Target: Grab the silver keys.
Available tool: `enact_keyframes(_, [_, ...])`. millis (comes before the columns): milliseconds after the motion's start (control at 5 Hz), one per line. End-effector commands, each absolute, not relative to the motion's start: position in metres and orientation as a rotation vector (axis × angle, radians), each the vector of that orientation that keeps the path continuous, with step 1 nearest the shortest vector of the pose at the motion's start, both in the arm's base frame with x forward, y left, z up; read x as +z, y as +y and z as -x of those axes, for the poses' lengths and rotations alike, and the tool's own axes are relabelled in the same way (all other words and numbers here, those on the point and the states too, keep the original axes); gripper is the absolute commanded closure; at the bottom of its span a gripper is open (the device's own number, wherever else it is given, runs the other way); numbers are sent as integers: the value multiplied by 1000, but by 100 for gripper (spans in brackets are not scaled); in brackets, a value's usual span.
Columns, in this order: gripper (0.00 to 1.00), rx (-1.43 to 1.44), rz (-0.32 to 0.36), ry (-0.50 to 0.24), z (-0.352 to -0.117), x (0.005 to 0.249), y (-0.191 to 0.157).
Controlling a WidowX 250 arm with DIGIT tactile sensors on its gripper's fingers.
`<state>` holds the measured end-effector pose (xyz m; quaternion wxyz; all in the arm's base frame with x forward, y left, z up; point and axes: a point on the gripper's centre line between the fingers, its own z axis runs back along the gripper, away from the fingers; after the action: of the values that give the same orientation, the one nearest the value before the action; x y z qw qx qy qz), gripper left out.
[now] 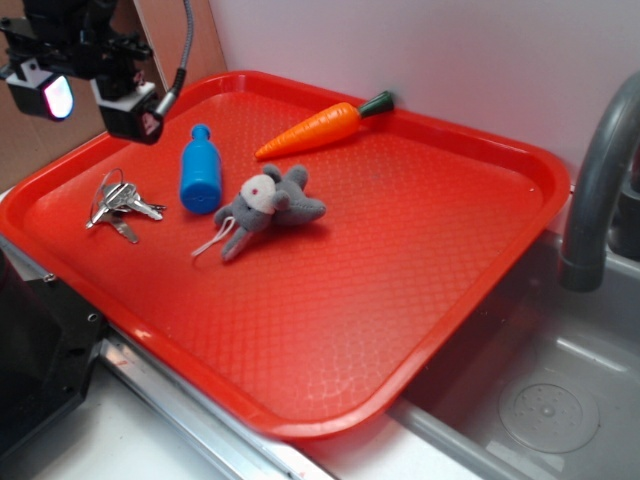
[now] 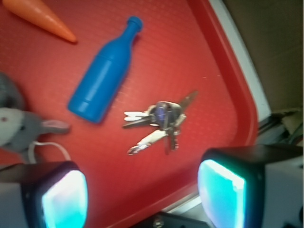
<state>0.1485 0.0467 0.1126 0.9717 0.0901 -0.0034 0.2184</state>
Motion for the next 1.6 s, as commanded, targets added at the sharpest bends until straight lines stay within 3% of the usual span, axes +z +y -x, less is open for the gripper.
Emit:
enact_keyframes(0, [0,344,-142,93,-152,61,85])
enact_keyframes(200, [0,277,-94,3,-153,73,84])
enact_keyframes(1000, [0,277,-94,3,-153,73,84])
enact_keyframes(1200, [0,196,-3,-33,-161,59,91])
enact_keyframes(1400, [0,178,15,-17,-170,39,85])
